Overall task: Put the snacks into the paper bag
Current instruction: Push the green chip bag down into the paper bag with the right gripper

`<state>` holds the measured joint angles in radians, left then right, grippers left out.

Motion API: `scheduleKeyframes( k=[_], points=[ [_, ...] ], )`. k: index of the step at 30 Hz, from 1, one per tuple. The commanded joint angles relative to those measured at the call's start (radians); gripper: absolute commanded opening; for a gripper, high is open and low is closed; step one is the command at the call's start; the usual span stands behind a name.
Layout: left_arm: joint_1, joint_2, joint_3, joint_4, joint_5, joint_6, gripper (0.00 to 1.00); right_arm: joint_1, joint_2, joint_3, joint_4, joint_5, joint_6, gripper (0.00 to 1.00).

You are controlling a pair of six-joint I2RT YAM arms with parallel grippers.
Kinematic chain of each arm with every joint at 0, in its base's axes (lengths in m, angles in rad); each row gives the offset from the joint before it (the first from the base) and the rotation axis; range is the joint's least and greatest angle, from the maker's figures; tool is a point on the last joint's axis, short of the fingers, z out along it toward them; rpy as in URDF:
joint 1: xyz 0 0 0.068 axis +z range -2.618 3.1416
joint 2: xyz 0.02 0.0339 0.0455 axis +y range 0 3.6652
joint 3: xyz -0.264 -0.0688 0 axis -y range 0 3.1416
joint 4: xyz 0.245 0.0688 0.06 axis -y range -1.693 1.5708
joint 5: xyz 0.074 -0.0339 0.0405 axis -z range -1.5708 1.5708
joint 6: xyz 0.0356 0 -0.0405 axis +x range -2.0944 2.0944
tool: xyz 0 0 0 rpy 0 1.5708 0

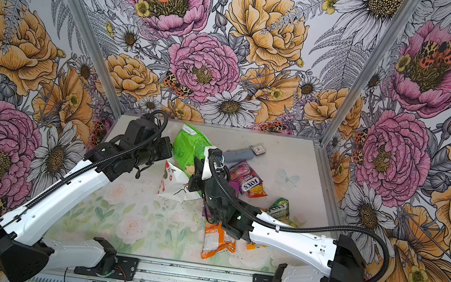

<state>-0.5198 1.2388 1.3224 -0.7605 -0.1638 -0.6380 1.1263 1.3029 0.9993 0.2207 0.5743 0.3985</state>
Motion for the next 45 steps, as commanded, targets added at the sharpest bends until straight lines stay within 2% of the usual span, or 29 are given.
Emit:
scheduleKeyframes(
  k=[1,6,9,14,18,21,26,32,37,40,45],
  points=[
    [0.018,0.002,0.025,-0.006,0.014,0.048,0.0,0.005,-0.017,-0.01,-0.027,-0.047,-0.011,0.0],
    [0.002,0.008,0.05,-0.008,0.013,0.079,0.0,0.003,0.012,0.008,-0.094,0.009,0.052,0.0],
    [-0.028,0.013,0.067,-0.009,-0.027,0.106,0.0,0.003,0.044,0.053,-0.15,0.004,0.064,0.0],
    [-0.047,0.027,0.099,-0.027,-0.031,0.155,0.0,-0.003,0.09,0.112,-0.224,0.0,0.089,0.0],
    [-0.058,0.04,0.113,-0.05,-0.043,0.186,0.0,-0.014,0.093,0.119,-0.249,-0.006,0.13,0.0],
    [-0.055,0.047,0.116,-0.069,-0.099,0.198,0.0,-0.018,0.061,0.095,-0.251,-0.004,0.179,0.0],
    [-0.014,0.063,0.113,-0.086,-0.083,0.19,0.0,0.024,0.023,0.068,-0.242,-0.082,0.148,0.0],
    [0.003,0.089,0.125,-0.092,-0.07,0.199,0.0,0.082,0.008,0.012,-0.224,-0.068,0.1,0.0],
    [-0.009,0.104,0.141,-0.094,-0.052,0.225,0.0,0.082,0.023,0.03,-0.249,-0.048,0.099,0.0],
    [-0.044,0.101,0.147,-0.094,-0.052,0.273,0.0,0.063,0.013,0.045,-0.263,-0.046,0.099,0.0],
    [-0.112,0.073,0.147,-0.094,-0.091,0.352,0.0,-0.021,0.048,0.105,-0.371,-0.111,0.179,0.0]
  ],
)
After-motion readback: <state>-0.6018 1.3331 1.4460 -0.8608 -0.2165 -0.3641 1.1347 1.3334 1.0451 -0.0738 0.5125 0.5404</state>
